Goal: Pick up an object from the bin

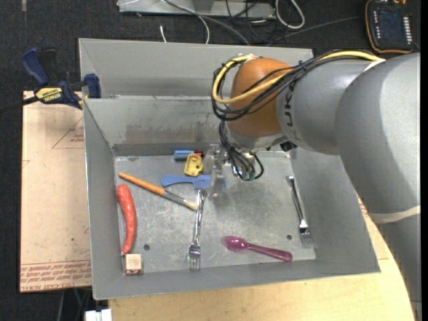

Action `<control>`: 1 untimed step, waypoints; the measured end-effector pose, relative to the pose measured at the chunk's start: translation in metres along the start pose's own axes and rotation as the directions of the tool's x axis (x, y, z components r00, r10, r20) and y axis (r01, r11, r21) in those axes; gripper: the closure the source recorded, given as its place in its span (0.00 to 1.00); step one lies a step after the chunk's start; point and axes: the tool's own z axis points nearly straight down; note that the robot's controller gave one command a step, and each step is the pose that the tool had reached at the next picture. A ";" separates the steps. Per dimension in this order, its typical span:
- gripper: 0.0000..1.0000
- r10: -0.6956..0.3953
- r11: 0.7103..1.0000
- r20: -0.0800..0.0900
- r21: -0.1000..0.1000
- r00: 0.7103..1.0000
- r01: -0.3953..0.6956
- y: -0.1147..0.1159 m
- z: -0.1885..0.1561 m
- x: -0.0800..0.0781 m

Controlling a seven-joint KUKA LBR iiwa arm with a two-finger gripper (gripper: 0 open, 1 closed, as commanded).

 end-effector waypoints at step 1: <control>1.00 0.289 0.957 -0.005 0.002 0.957 -0.289 -0.013 -0.018 0.037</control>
Offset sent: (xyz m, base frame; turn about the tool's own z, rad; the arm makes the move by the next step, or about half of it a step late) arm -0.0122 0.0001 0.0421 0.0041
